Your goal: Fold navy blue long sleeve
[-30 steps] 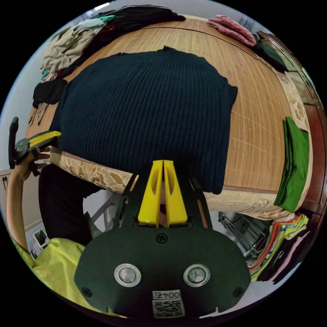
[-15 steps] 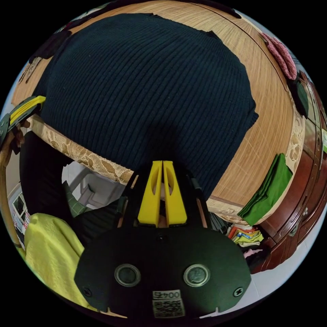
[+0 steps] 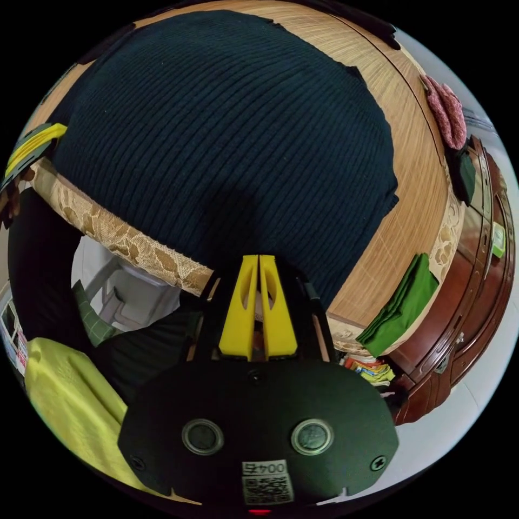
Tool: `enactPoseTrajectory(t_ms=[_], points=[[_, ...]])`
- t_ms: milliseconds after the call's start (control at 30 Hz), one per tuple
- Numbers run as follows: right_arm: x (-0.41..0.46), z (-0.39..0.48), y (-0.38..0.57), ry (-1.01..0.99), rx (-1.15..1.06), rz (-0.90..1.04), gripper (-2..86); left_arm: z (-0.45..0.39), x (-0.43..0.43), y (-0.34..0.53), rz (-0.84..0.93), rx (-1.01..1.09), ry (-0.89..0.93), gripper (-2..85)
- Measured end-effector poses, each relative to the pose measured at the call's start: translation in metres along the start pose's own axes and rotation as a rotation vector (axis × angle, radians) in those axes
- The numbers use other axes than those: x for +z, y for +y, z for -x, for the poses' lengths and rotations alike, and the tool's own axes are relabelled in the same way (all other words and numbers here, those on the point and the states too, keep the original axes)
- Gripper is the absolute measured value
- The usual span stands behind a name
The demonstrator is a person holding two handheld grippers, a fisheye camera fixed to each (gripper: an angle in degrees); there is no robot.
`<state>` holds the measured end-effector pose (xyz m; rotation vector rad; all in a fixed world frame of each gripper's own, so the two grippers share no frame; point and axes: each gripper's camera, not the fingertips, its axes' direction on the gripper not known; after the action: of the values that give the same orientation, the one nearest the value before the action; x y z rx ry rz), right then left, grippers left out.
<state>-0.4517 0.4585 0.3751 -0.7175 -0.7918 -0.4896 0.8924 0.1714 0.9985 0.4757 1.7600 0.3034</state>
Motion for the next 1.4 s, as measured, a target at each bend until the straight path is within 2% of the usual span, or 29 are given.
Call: enactPoseTrajectory(t_ms=[300,367,500,667,767,900,1400], points=[[0.0,-0.005,0.037,-0.072,0.105,-0.152,0.3,0.006,0.001,0.02,-0.052,-0.028,-0.003,0.4],[0.0,-0.008,0.046,-0.092,0.116,-0.181,1.5,0.007,0.002,0.022,-0.052,-0.029,-0.012,0.6],[-0.004,-0.02,0.073,-0.121,0.108,-0.236,9.5,0.016,0.002,0.026,-0.048,-0.039,-0.001,1.5],[-0.008,-0.038,0.12,-0.116,0.047,-0.353,10.2,0.025,-0.007,0.035,-0.046,0.053,0.002,4.9],[0.0,-0.05,0.145,-0.114,0.011,-0.363,10.3,0.035,-0.018,0.051,-0.097,0.143,-0.002,8.8],[0.009,-0.062,0.166,-0.074,-0.035,-0.349,11.2,0.056,-0.015,0.078,-0.072,0.258,-0.023,12.1],[0.028,-0.099,0.188,-0.049,-0.041,-0.27,9.0,0.116,0.018,0.074,-0.017,0.251,0.03,11.9]])
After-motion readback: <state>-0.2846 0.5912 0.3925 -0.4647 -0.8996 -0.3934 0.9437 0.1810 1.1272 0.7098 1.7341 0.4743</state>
